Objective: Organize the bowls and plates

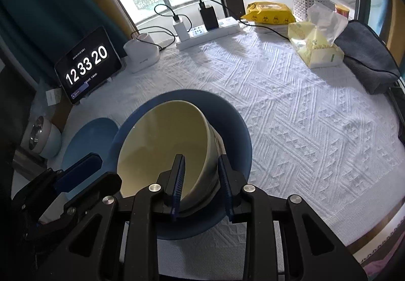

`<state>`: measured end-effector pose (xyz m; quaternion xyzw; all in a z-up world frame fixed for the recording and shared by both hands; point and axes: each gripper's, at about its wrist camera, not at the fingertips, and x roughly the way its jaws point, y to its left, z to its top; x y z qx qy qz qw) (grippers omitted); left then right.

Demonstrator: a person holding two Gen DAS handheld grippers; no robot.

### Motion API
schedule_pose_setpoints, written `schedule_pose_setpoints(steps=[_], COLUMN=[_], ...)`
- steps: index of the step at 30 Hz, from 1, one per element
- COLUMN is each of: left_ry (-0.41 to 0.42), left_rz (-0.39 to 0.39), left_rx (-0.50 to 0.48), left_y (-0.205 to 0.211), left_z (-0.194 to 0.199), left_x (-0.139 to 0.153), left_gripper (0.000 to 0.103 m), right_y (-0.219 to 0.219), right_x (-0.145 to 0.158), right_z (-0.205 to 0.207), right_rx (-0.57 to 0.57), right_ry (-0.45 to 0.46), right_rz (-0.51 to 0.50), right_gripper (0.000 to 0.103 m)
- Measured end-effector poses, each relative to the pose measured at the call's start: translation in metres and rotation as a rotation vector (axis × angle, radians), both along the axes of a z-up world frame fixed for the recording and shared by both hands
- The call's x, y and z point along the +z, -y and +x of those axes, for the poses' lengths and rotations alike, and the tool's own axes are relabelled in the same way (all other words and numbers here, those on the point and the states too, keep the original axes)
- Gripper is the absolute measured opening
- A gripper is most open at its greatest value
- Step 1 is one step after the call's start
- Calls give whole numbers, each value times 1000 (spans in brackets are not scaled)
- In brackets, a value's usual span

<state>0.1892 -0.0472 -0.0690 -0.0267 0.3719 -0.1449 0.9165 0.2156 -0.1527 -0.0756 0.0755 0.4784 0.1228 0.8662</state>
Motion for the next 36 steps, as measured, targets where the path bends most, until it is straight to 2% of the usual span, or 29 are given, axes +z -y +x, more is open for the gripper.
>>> schedule_pose_setpoints(steps=[15,26,28,30,36], left_ry=[-5,-19,-6,9,27], left_rz=[-44,-54,-74,-82,-112], left_rx=[134,158,159,161,195], left_y=[-40,-49,-51,-52,-61], left_z=[5,11,10,9,7], left_x=[0,-16,-18,-18,-26], left_gripper=[39,41,42,43,45], right_y=[25,62,66,72,77], right_x=[21,14,11,7,-1], right_z=[-8,-7,-6,-6,-6], right_rx=[-46,-107,-113,-121,-92], right_ry=[70,103,112,131,179], right_rz=[26,45,51,60,43], right_gripper=[30,30,31,41,43])
